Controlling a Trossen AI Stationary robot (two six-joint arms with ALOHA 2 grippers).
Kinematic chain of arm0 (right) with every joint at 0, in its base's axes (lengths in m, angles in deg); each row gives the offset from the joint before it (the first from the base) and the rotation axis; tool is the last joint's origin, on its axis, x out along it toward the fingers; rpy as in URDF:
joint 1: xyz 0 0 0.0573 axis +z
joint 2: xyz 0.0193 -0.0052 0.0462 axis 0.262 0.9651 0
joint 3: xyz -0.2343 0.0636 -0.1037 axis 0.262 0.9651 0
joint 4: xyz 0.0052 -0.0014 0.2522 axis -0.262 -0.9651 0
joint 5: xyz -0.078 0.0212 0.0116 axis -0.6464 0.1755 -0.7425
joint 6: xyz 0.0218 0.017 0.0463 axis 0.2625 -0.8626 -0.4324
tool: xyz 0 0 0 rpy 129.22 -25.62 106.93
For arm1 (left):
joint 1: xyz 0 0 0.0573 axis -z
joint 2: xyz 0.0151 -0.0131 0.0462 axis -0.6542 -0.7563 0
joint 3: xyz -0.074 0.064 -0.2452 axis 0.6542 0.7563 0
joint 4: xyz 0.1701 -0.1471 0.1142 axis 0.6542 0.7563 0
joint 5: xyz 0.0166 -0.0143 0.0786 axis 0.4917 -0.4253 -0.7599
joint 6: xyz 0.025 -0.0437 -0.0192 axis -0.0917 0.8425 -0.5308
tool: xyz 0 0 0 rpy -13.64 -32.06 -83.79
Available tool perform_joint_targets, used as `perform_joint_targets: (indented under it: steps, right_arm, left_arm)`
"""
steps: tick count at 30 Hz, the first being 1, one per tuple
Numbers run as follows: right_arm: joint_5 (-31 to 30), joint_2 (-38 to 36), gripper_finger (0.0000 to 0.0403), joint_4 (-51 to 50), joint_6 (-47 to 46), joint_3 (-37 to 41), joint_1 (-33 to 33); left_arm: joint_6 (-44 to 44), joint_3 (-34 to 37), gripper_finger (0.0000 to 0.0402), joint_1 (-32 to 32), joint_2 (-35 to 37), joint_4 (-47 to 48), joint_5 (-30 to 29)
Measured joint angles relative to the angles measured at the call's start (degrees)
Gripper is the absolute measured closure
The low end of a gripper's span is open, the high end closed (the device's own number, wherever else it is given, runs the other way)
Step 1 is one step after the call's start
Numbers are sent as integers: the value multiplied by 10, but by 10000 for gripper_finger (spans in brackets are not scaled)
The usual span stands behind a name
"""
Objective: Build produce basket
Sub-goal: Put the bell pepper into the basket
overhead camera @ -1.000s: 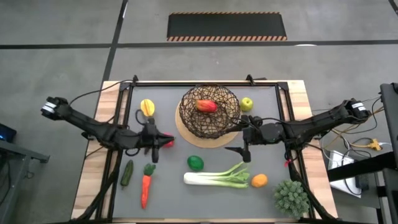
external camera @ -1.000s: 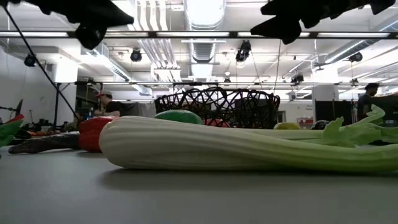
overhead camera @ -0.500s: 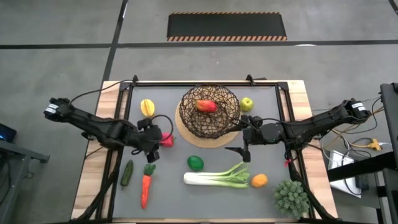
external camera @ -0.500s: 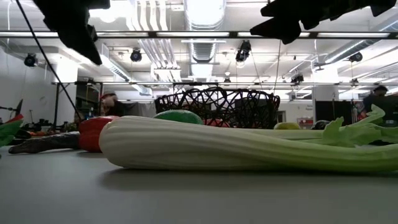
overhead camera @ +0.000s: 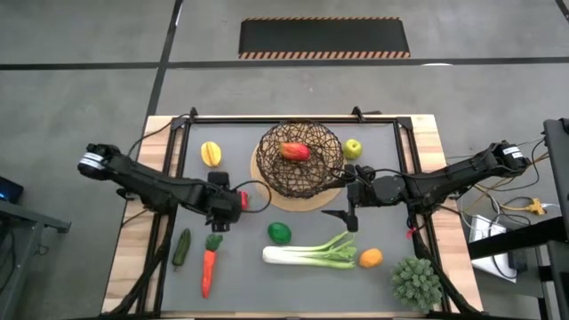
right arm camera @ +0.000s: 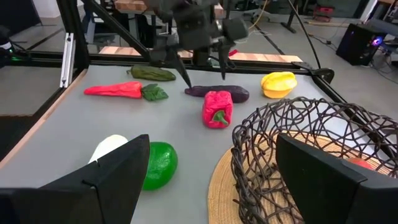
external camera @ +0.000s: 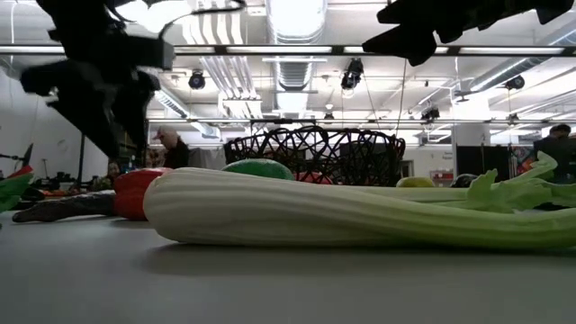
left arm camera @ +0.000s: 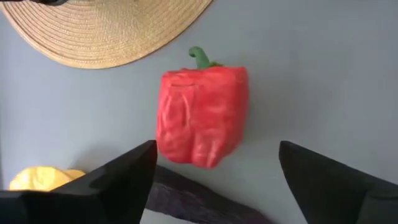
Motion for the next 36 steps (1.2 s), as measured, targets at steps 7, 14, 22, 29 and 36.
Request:
perform_joint_targets:
  steps: [7,14,22,29,36]
  right_arm:
    - [0,0,74,0,-5,1,0]
    - [0,0,74,0,-14,4,0]
    - [0,0,74,0,-20,8,0]
    - [0,0,74,0,-25,9,0]
    - [0,0,74,0,-24,9,0]
  left_arm:
    - [-62,3,82,-45,-31,-25,2]
    - [-95,6,82,-95,-33,-50,66]
    - [-121,27,82,-133,-38,-79,101]
    - [-130,50,113,-138,-38,-106,121]
    - [-128,49,178,-138,-35,-104,113]
